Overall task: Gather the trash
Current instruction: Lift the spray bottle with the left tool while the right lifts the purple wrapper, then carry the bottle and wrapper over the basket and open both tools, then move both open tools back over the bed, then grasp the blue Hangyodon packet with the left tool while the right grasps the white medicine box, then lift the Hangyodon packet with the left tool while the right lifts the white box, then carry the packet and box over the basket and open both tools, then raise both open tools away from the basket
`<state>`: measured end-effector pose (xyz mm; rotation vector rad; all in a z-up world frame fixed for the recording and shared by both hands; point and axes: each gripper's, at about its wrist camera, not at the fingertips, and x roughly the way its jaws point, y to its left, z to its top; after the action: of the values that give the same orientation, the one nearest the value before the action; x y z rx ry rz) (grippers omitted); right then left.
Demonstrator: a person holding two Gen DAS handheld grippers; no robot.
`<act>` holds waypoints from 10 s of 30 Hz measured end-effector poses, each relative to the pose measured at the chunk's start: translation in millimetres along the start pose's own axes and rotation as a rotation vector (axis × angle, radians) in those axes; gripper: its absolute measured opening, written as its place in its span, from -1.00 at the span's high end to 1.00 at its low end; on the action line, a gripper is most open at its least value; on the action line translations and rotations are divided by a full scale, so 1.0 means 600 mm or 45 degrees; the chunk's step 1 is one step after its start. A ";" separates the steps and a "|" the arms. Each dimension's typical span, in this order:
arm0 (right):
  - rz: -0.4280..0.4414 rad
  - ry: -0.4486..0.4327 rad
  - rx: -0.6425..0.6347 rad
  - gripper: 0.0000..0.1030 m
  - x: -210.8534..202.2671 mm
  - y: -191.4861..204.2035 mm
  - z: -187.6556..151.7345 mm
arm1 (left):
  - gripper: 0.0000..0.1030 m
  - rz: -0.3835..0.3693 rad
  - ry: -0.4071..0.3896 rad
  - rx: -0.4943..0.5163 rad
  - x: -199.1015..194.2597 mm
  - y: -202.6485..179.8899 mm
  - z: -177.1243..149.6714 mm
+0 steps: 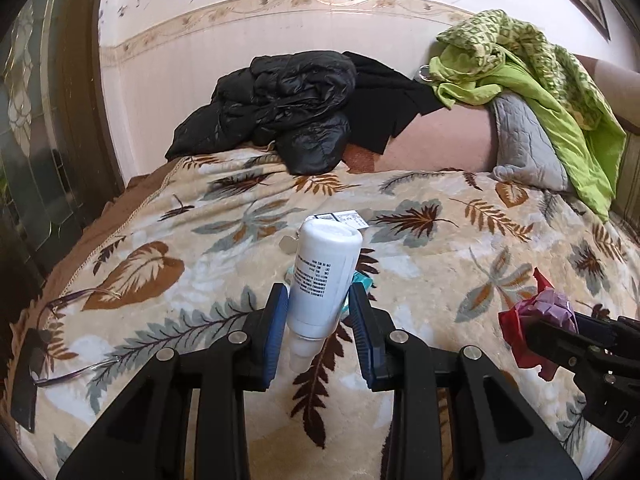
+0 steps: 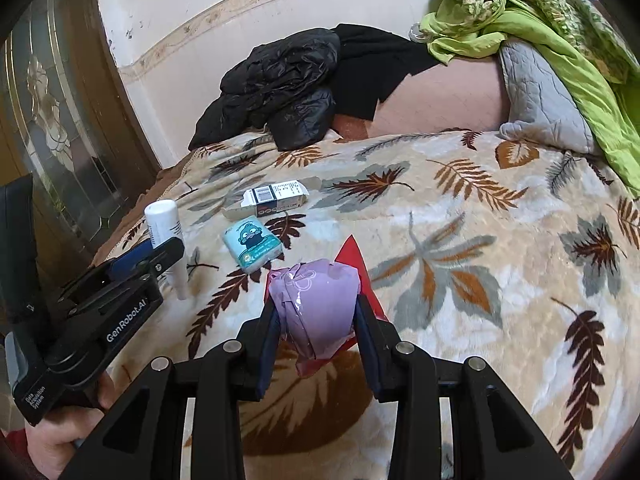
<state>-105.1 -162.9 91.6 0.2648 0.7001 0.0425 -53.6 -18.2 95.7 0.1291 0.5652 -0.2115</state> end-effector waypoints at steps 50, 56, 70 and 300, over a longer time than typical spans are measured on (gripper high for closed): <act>-0.235 -0.160 0.457 0.24 -0.371 -0.277 -0.144 | 0.41 -0.666 0.055 0.319 -0.190 -0.308 -0.055; -0.338 -0.162 0.623 0.24 -0.455 -0.355 -0.213 | 0.41 -0.871 0.106 0.415 -0.246 -0.408 -0.062; -0.459 -0.241 0.889 0.09 -0.573 -0.467 -0.317 | 0.41 -1.305 0.427 0.595 -0.311 -0.643 -0.123; -0.902 -0.216 0.670 -0.67 -0.605 -0.379 -0.255 | -0.64 -1.154 0.229 0.587 -0.326 -0.580 -0.081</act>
<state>-492.4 -394.1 150.2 0.5029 0.5943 -0.8404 -321.4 -315.4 139.2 0.3360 0.7190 -1.2243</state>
